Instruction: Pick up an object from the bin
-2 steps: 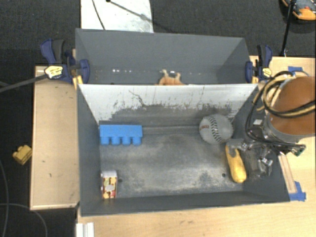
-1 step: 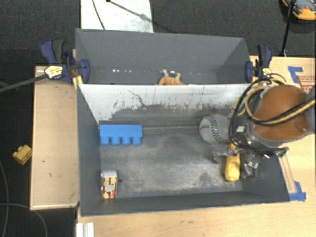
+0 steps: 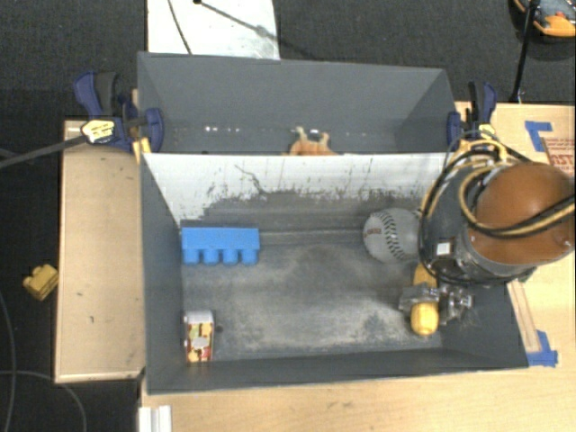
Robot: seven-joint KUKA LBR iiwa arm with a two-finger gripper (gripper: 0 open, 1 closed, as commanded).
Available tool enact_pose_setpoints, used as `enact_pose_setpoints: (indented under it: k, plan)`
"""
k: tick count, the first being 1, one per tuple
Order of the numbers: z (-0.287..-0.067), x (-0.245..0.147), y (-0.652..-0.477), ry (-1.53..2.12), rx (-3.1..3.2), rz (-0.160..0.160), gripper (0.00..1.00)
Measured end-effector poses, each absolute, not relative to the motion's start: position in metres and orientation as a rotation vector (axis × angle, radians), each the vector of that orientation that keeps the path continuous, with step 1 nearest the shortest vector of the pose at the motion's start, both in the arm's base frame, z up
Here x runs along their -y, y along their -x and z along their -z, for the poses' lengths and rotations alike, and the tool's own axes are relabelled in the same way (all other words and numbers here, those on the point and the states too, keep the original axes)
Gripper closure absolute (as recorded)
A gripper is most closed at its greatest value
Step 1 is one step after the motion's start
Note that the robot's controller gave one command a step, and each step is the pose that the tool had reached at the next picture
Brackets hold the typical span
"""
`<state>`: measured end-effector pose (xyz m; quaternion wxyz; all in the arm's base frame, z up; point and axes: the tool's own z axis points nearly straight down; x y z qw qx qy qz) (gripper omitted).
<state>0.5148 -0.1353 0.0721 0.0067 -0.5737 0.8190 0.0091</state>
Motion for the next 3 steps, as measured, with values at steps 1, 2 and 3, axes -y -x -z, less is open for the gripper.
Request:
enact_pose_setpoints:
  k: [1,2,3]
  plan:
    - [-0.0721,0.1353,-0.5148,1.795,-2.562,-0.029,1.00]
    - [-0.0734,0.1345,-0.5145,1.799,-2.561,-0.026,1.00]
    - [-0.0811,0.1340,-0.5135,1.804,-2.562,-0.022,1.00]
